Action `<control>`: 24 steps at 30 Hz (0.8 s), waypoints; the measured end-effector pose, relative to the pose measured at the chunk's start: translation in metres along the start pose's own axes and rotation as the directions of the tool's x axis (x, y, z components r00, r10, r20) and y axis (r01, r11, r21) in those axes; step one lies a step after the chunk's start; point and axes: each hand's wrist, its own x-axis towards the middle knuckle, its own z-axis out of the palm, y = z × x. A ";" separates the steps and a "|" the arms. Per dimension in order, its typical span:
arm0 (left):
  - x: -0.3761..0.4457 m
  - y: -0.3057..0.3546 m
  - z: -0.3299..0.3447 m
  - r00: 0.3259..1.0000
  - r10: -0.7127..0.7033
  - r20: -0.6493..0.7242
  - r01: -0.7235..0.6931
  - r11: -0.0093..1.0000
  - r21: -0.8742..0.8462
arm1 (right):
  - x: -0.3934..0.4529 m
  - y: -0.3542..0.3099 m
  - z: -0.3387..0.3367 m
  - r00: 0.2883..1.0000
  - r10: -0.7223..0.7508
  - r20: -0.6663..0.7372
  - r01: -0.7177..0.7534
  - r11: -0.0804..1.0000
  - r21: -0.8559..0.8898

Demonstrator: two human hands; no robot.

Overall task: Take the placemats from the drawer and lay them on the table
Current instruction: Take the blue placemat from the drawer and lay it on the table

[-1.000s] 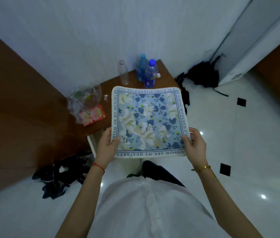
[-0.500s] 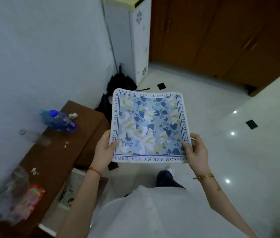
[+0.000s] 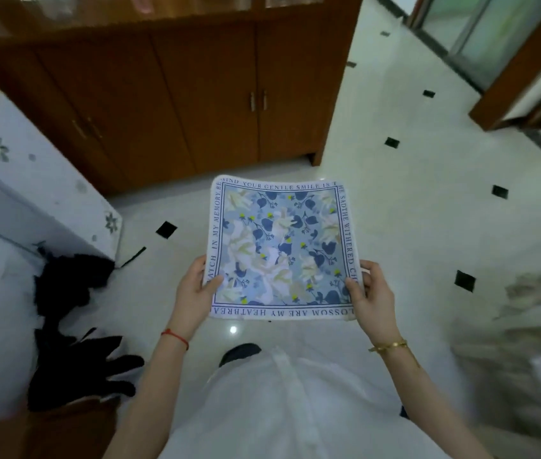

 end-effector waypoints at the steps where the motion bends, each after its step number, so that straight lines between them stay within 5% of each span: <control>1: 0.044 0.011 0.038 0.995 0.018 0.103 -0.019 1.000 0.013 | 0.026 0.016 -0.023 0.993 0.044 -0.106 -0.043 0.999 0.012; 2: 0.087 0.020 0.075 0.979 0.027 0.200 -0.037 0.998 0.044 | 0.051 0.031 -0.044 0.973 0.090 -0.214 -0.084 0.996 0.035; 7: 0.145 0.044 0.131 0.949 0.045 0.313 -0.059 0.998 0.037 | 0.087 0.048 -0.066 0.938 0.161 -0.307 -0.149 0.987 0.062; 12: 0.255 0.095 0.247 0.851 0.073 0.520 -0.101 0.995 0.026 | 0.170 0.070 -0.118 0.830 0.263 -0.492 -0.232 0.965 0.126; 24: 0.414 0.205 0.518 0.520 0.086 0.850 -0.265 0.962 0.064 | 0.302 0.097 -0.244 0.474 0.409 -0.780 -0.286 0.909 0.303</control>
